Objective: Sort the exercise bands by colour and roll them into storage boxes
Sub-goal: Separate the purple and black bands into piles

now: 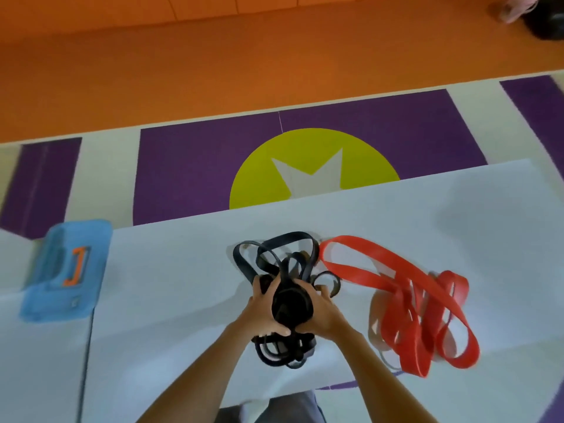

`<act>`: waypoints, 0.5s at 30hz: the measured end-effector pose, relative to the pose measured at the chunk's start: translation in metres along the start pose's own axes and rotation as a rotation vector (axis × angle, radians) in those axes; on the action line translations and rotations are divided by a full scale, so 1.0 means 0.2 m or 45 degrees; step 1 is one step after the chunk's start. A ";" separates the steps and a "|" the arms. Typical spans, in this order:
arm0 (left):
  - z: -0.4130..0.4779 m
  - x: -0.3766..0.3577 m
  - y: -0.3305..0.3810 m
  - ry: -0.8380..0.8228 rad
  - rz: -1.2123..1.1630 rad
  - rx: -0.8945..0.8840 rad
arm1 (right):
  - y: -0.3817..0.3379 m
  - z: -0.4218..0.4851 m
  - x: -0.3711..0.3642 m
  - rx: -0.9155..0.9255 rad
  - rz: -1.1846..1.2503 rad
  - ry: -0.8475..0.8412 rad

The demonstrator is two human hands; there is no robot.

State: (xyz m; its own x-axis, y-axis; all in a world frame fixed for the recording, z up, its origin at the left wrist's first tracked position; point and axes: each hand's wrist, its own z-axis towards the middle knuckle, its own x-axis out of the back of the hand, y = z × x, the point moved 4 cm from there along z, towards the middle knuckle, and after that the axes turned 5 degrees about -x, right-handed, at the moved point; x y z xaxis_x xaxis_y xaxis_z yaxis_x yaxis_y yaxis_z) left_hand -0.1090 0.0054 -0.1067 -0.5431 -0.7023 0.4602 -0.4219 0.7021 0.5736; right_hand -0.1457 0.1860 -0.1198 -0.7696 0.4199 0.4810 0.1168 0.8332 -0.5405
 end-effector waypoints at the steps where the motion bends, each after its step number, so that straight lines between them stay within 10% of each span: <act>1: 0.01 -0.01 -0.01 -0.008 0.028 -0.013 | -0.01 0.01 -0.01 0.059 0.035 -0.043; 15: -0.19 0.09 -0.17 0.349 -0.328 -0.141 | -0.33 -0.03 -0.17 0.177 0.334 -0.096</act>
State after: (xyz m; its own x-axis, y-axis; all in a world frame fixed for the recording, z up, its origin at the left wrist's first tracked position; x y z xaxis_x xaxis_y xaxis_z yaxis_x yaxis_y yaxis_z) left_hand -0.0763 -0.0347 -0.0923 -0.2090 -0.8699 0.4468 -0.4301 0.4921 0.7569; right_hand -0.1236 0.1192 -0.0969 -0.7696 0.5822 0.2623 0.2349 0.6401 -0.7315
